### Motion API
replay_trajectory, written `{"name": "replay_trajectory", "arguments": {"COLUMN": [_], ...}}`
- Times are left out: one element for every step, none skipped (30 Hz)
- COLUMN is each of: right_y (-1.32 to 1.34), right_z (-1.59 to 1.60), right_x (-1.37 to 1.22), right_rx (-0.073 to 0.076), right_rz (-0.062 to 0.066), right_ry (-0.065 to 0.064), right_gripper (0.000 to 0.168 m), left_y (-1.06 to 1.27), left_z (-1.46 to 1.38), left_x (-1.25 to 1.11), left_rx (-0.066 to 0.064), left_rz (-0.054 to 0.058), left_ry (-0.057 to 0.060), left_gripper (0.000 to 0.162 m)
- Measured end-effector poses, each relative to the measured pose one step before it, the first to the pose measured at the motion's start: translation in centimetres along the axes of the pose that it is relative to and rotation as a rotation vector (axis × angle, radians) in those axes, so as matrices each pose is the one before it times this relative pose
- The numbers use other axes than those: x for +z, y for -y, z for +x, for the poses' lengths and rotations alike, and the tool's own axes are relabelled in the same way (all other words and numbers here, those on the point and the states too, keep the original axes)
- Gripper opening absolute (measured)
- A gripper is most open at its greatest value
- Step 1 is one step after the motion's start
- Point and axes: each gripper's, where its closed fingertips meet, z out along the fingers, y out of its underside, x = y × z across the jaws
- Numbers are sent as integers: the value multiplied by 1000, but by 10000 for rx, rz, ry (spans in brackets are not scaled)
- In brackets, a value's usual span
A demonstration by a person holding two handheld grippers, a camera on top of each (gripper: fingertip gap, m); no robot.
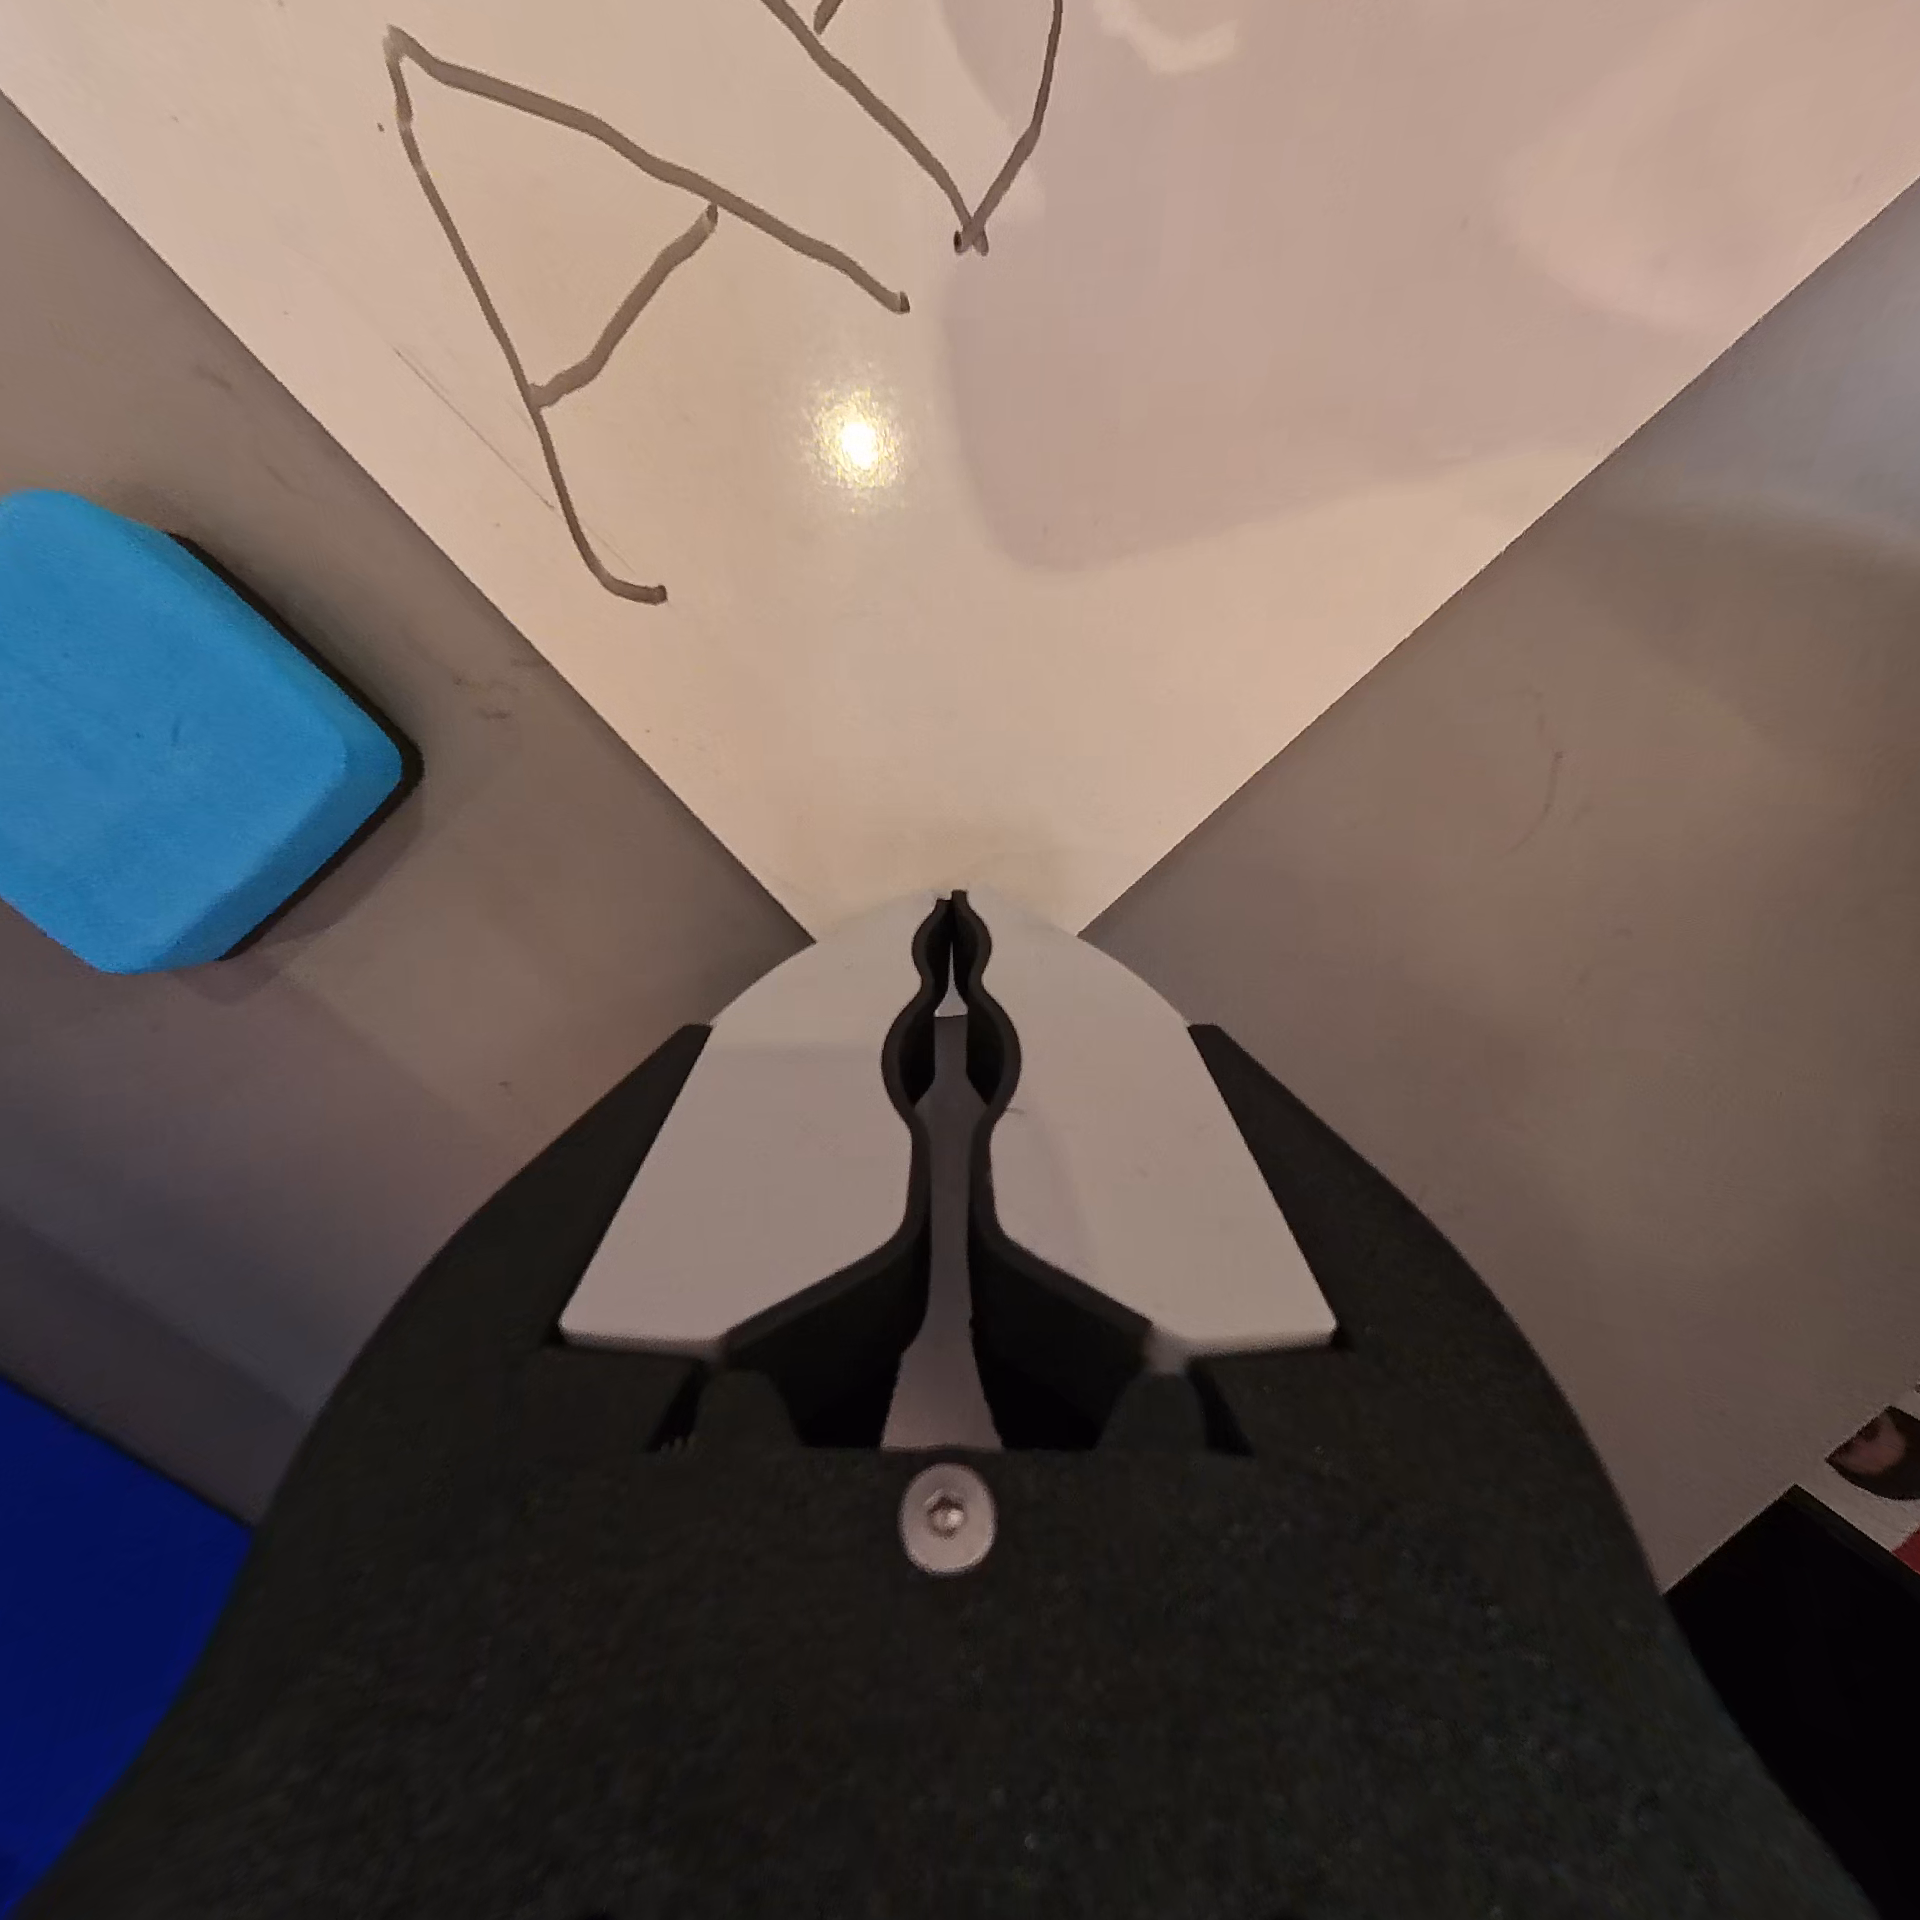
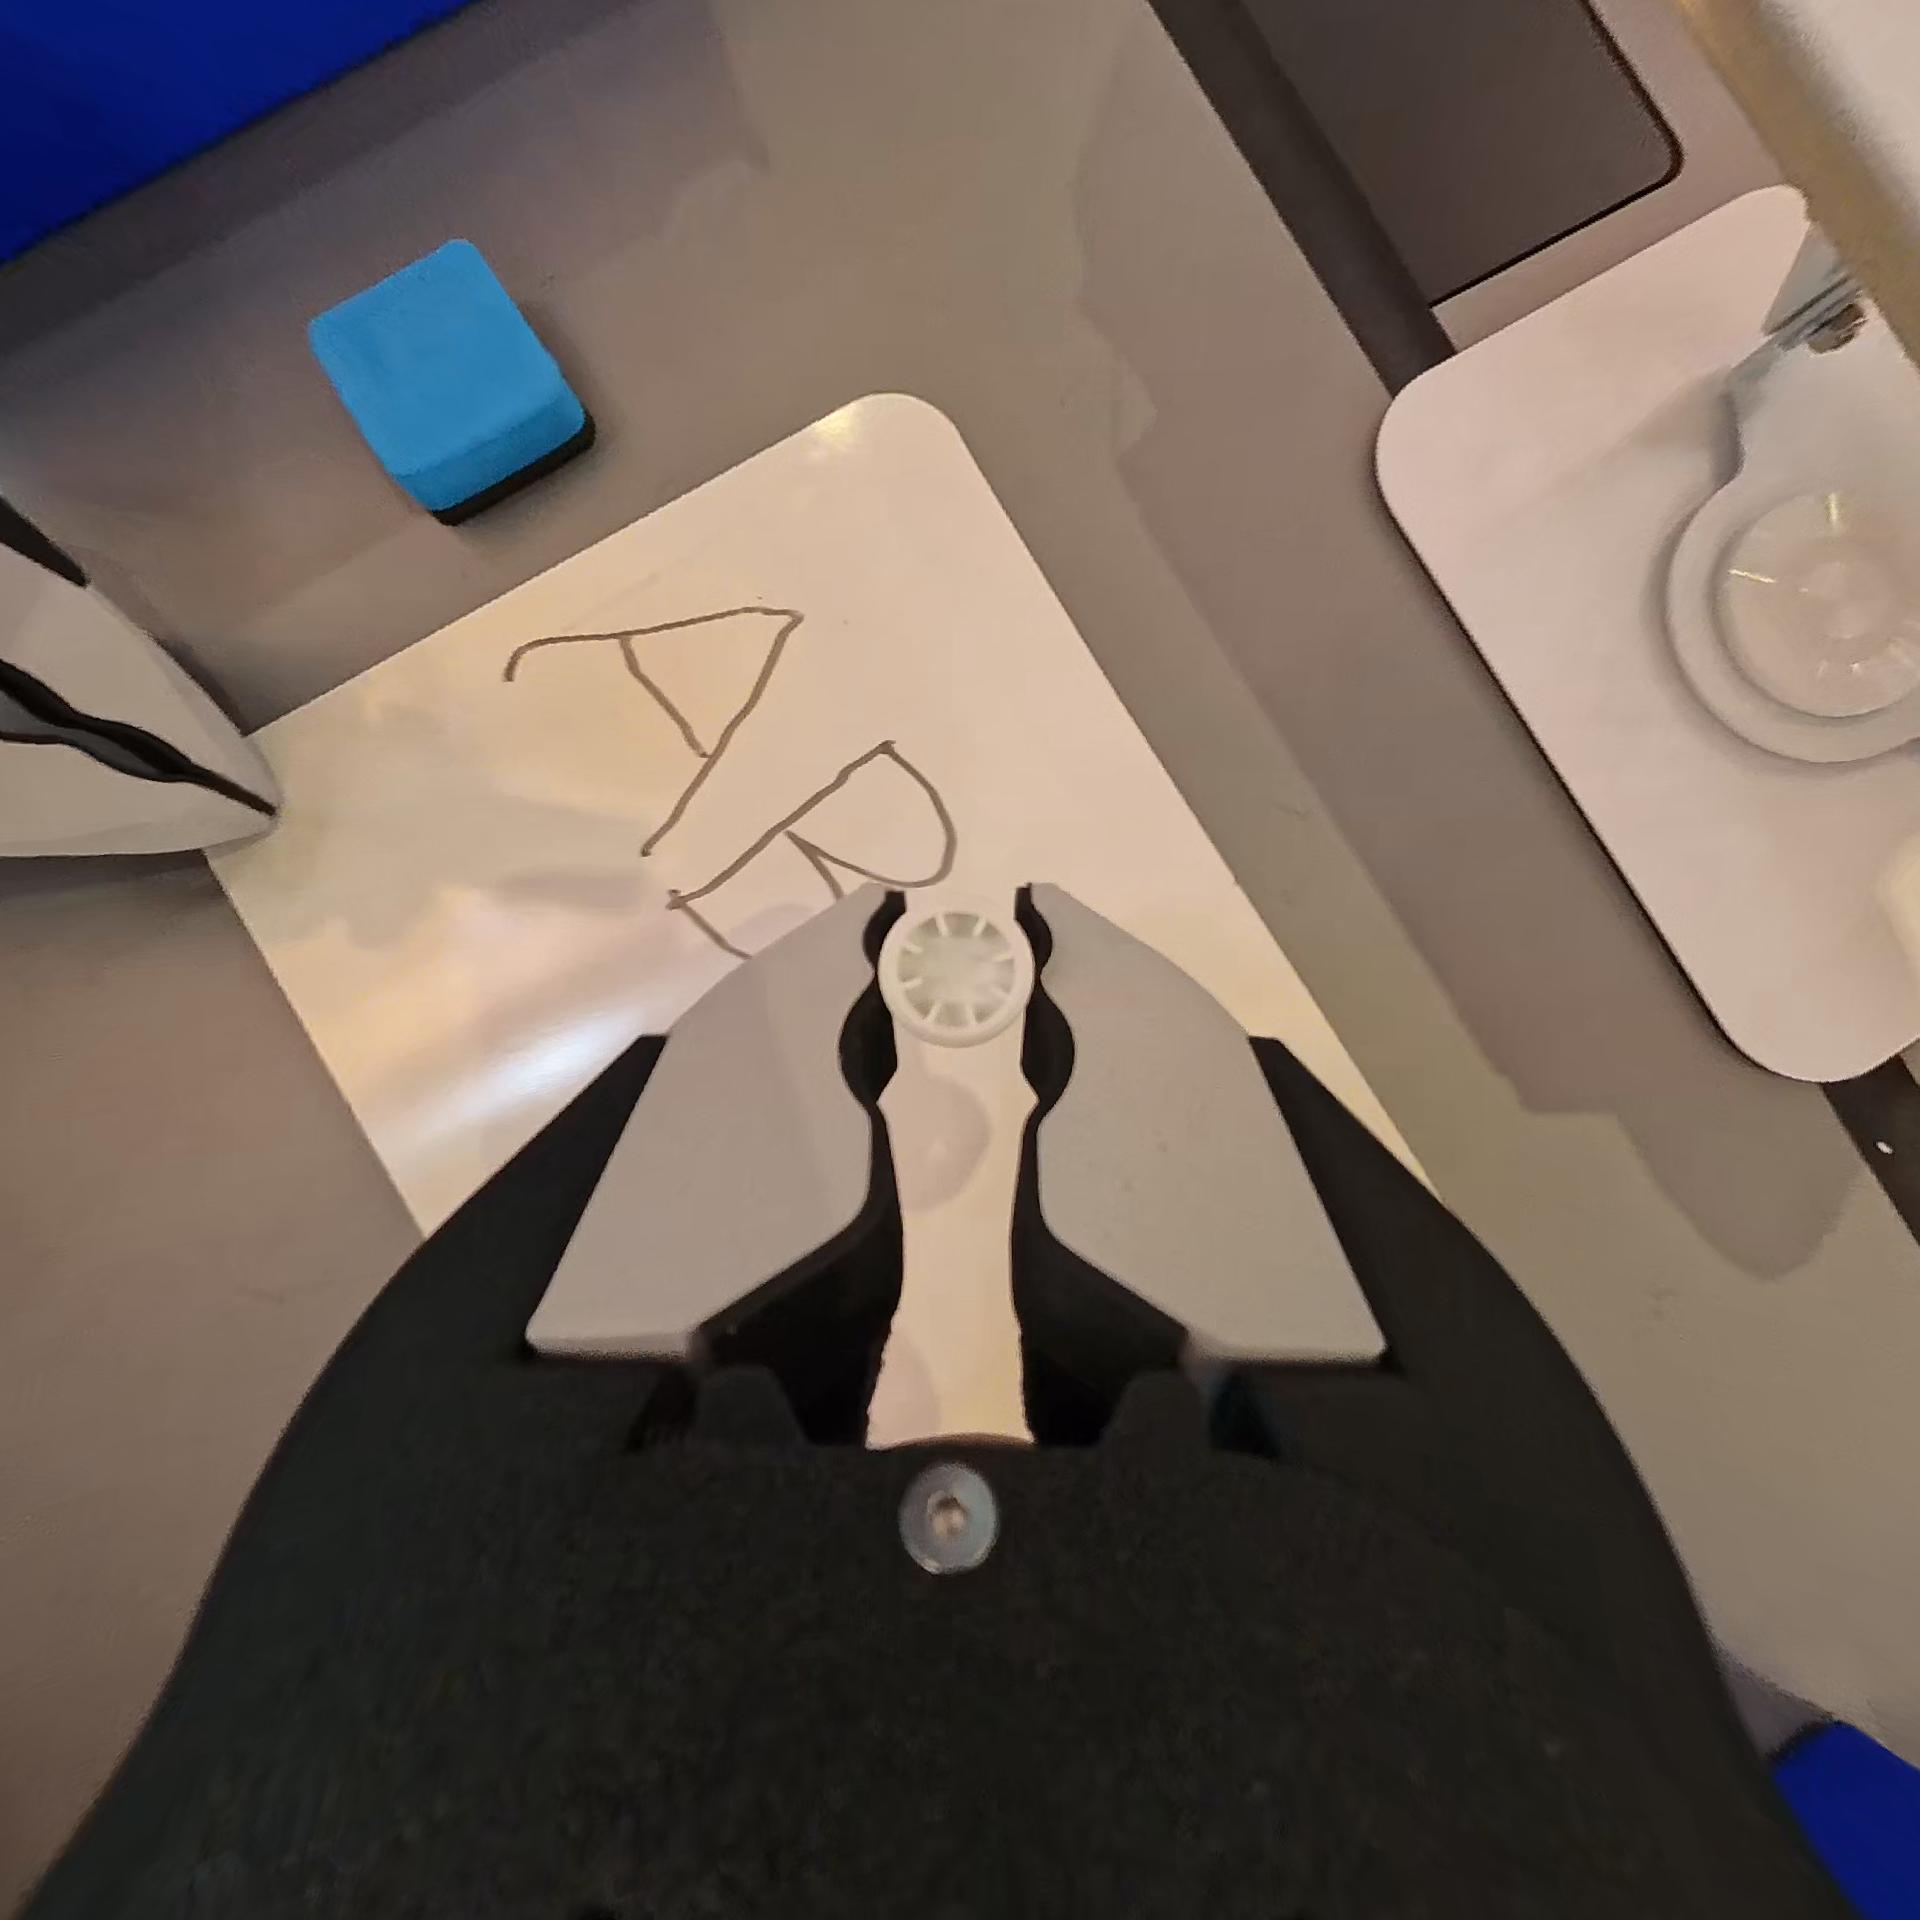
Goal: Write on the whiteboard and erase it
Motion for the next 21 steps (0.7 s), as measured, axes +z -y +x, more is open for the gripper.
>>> {"name": "replay_trajectory", "arguments": {"right_y": [-67,-92,-111,-101,-103,-113,-110,-115,-125,-131,-139,-145,-145,-160,-160,-194,-199,-214,-223,-228,-225], "right_z": [-315,-266,-268,-329,-311,-275,-298,-326,-311,-275,-292,-289,-297,-318,-291,-246,-223,-155,-80,2,80], "right_x": [-69,-74,-86,-104,-92,-86,-99,-102,-97,-103,-108,-113,-125,-125,-124,-144,-158,-155,-159,-148,-155], "right_rx": [-29,-45,-48,-28,-27,-35,-36,-23,-17,-28,-17,-16,-15,9,-7,-33,-20,-12,-3,21,43], "right_rz": [-17,-22,-31,-29,-27,-27,-23,-23,-19,-12,-12,-11,-11,-1,0,-19,-25,-21,-23,-15,-10], "right_ry": [58,8,12,59,43,5,17,40,20,1,9,8,22,37,17,-9,-10,-17,-31,-27,-26], "right_gripper": [21,21,21,20,20,21,21,21,21,21,21,21,21,21,21,21,21,21,21,21,21], "left_y": [1,0,2,-3,6,-6,0,5,1,2,-2,-3,-4,2,-3,-1,0,2,-3,2,1], "left_z": [3,-7,-3,5,2,-3,-3,5,-4,0,-3,0,-4,1,6,-6,-4,0,2,-4,10], "left_x": [3,2,4,2,5,-1,1,1,-3,1,1,2,2,-4,4,2,2,2,0,0,-1], "left_rx": [2,6,5,4,-2,-2,1,-8,-13,-3,4,3,13,22,17,14,13,1,3,-5,-13], "left_rz": [-4,-5,-6,-4,-1,-1,-3,-3,0,2,2,-1,-7,-11,-12,-11,-8,-1,4,7,6], "left_ry": [11,16,21,18,13,13,9,-2,-6,1,10,15,27,34,31,25,17,7,0,-8,-15], "left_gripper": [0,0,0,0,0,0,0,0,0,0,0,0,0,0,0,0,0,0,0,0,0]}}
